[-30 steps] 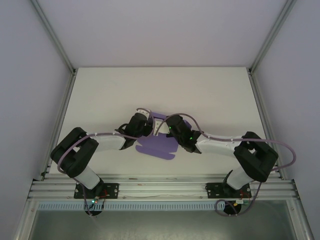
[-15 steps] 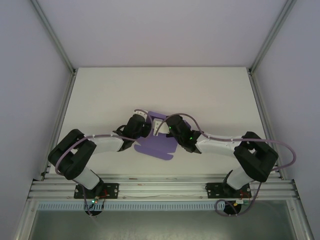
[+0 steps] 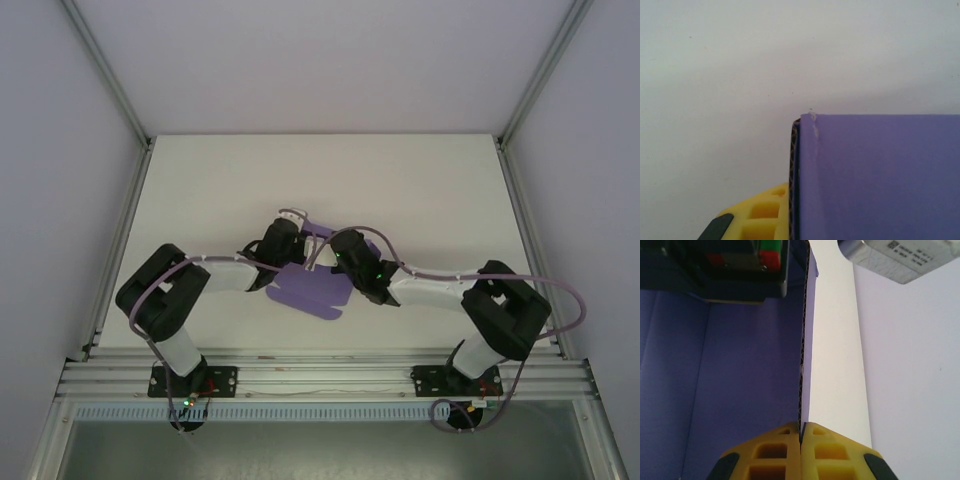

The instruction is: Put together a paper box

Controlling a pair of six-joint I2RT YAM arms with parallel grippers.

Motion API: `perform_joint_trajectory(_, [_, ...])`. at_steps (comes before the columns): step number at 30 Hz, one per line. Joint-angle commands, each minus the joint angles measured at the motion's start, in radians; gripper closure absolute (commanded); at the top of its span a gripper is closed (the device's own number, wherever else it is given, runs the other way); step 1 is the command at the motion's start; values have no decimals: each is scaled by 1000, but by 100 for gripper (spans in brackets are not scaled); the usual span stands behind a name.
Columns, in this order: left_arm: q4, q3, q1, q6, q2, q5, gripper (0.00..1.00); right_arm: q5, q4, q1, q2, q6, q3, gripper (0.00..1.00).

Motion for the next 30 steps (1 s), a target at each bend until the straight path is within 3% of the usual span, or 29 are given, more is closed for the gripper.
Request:
perform_joint_trajectory(1, [79, 3, 3, -4, 37, -4, 100, -73, -15, 25, -9, 104, -28, 92])
perform_joint_trajectory(3, [116, -22, 3, -7, 41, 15, 100, -98, -14, 24, -65, 194, -37, 64])
perform_joint_trajectory(4, [139, -36, 3, -3, 42, 32, 100, -118, -14, 22, -105, 263, -42, 57])
perform_joint_trajectory(7, [186, -62, -3, 8, 40, 57, 100, -199, -18, 7, -243, 440, -77, 45])
perform_joint_trajectory(11, [183, -63, -13, 38, 36, 63, 100, -319, -14, -41, -424, 679, -151, 39])
perform_joint_trajectory(15, [231, -90, -20, 50, 22, 124, 100, -298, -16, -117, -538, 965, -186, 35])
perform_joint_trajectory(18, [250, -98, -27, 75, 23, 156, 100, -267, -108, -206, -544, 1223, -127, 52])
perform_joint_trajectory(21, [260, -91, -39, 105, 42, 170, 100, -458, -202, -301, -483, 1413, -36, 67])
perform_joint_trajectory(25, [251, -64, -44, 115, 73, 192, 100, -673, -371, -315, -335, 1425, 129, 86])
perform_joint_trajectory(30, [236, -47, -57, 128, 88, 152, 100, -791, -439, -314, -173, 1407, 213, 97])
